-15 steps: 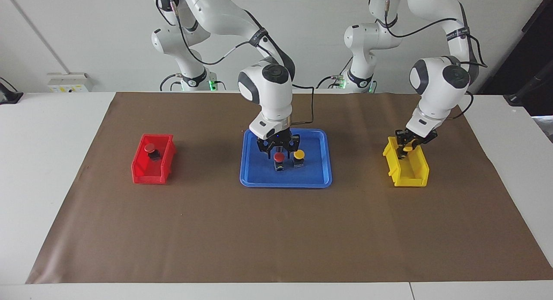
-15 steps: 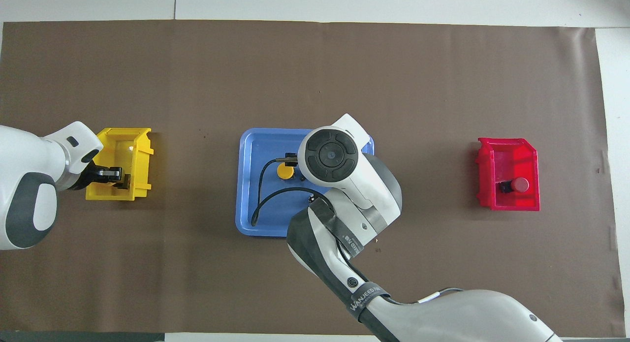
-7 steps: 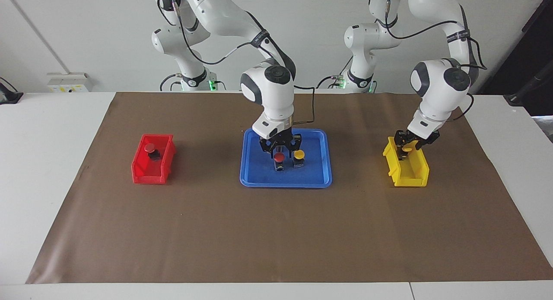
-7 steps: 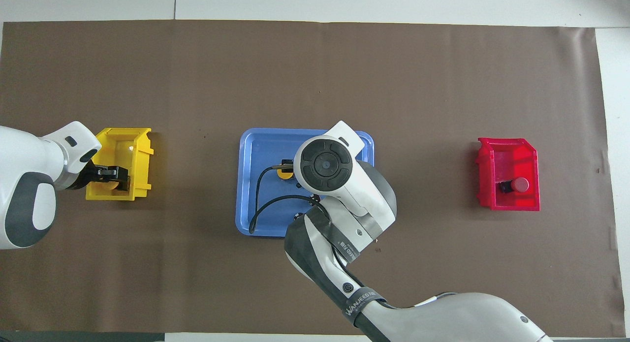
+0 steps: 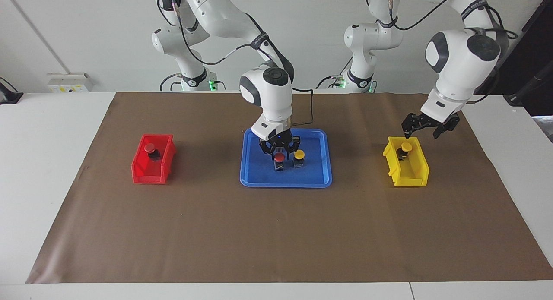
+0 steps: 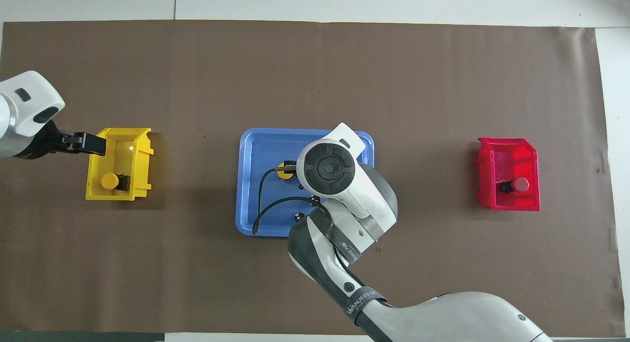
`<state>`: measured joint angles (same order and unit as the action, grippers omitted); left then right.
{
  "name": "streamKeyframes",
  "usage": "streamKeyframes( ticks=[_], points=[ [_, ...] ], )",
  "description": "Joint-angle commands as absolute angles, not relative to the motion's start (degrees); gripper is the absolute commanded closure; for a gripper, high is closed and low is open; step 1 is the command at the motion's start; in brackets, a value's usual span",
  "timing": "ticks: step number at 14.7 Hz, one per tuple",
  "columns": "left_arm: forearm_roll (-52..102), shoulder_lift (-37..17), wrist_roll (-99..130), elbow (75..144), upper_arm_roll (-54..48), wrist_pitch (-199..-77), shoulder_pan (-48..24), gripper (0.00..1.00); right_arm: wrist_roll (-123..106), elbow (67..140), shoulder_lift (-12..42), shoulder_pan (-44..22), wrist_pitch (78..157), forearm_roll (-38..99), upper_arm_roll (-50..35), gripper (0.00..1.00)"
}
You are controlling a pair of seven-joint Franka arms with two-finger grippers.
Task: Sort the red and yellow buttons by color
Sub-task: 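Release the yellow button in the bin while the right gripper lifts the red button, then drop the red button in the red bin while the left gripper grasps the yellow button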
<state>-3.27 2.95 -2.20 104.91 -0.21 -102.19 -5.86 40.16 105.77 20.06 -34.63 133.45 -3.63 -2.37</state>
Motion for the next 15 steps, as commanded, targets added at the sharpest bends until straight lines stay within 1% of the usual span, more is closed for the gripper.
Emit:
streamKeyframes(
  ticks=[1, 3, 4, 5, 6, 8, 10, 12, 13, 15],
  points=[
    [-3.52, -1.05, -0.62, 98.08, -0.09, -100.17, -10.01, 0.00, 38.94, 103.30, 18.98, -33.93, 129.49, -4.48, -2.37, 0.85],
    [-0.80, -0.09, 2.88, 102.46, -0.09, -105.97, -12.03, 0.00, 36.06, 96.71, 18.99, -32.18, 121.42, -4.31, -2.11, 0.85],
    [-0.62, -0.52, 4.21, 103.52, -0.09, -107.91, -13.52, 0.00, 32.12, 94.42, 18.29, -29.12, 117.20, -3.78, -2.20, 0.85],
    [-0.44, -1.40, 7.44, 104.41, -0.09, -110.54, -15.62, 0.00, 28.08, 93.44, 16.63, -26.13, 114.11, -3.43, -2.28, 0.85],
    [-0.35, -4.28, 14.34, 105.63, -0.09, -116.13, -18.95, 0.00, 23.86, 93.43, 13.91, -22.10, 111.82, -3.34, -2.20, 0.85],
    [-0.35, -8.24, 23.78, 106.26, -0.09, -122.24, -25.37, 0.00, 13.85, 94.82, 10.74, -14.19, 107.95, -3.25, -2.29, 0.85],
    [-0.44, -10.97, 28.62, 106.26, 0.17, -124.53, -30.82, 0.00, 6.53, 96.85, 8.54, -8.90, 107.05, -2.29, -2.29, 0.84],
    [-0.97, -12.91, 33.56, 106.26, 0.18, -125.33, -35.40, 0.00, -0.58, 99.04, 7.21, -2.67, 105.57, 2.78, -2.20, 0.84],
    [-0.97, -13.09, 33.92, 106.35, 0.09, -125.33, -36.55, 0.00, -4.79, 100.18, 7.03, 0.32, 105.82, 4.64, -2.20, 0.84],
    [-1.05, -14.23, 36.54, 106.52, 0.18, -125.42, -39.36, 0.00, -11.40, 103.43, 5.81, 3.50, 107.74, 4.92, -2.11, 0.84]
  ],
)
